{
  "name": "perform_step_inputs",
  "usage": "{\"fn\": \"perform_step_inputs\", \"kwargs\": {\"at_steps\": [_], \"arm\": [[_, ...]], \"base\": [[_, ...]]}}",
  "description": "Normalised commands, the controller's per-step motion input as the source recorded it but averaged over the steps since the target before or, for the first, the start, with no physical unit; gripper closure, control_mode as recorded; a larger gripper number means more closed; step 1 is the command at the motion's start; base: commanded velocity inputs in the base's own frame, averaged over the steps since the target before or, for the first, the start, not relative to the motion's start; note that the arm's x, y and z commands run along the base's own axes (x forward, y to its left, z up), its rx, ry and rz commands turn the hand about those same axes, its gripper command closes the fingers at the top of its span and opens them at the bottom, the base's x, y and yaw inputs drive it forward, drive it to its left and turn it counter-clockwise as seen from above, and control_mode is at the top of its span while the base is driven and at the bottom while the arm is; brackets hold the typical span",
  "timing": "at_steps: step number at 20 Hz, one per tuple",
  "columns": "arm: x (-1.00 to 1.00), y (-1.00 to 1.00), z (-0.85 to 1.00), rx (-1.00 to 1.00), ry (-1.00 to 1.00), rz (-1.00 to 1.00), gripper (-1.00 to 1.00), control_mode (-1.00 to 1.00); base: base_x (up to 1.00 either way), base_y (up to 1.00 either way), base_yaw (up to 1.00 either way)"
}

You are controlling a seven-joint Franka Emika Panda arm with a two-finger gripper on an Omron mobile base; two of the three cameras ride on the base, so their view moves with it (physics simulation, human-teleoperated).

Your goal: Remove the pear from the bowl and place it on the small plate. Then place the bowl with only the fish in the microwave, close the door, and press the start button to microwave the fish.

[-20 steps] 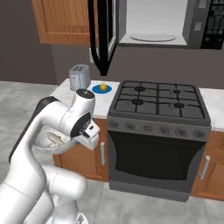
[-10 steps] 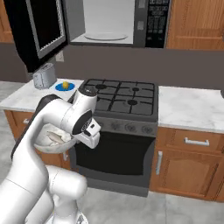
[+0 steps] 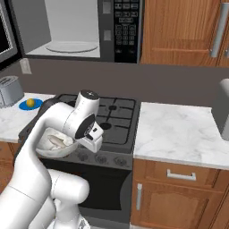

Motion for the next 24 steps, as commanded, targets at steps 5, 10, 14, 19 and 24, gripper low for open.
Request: {"fn": "perform_step_inputs", "kwargs": {"at_steps": [5,10,14,19,24], "arm": [[0.00,0.00,0.00,0.00,0.00,0.00,1.00,1.00],[0.00,0.00,0.00,0.00,0.00,0.00,1.00,1.00],[0.00,0.00,0.00,0.00,0.00,0.00,1.00,1.00],[0.00,0.00,0.00,0.00,0.00,0.00,1.00,1.00],[0.00,0.00,0.00,0.00,0.00,0.00,1.00,1.00]], "base": [[0.63,0.06,-0.03],[0.48,0.12,-0.01],[0.57,0.09,0.00],[0.30,0.23,0.00],[0.30,0.38,0.00]]}}
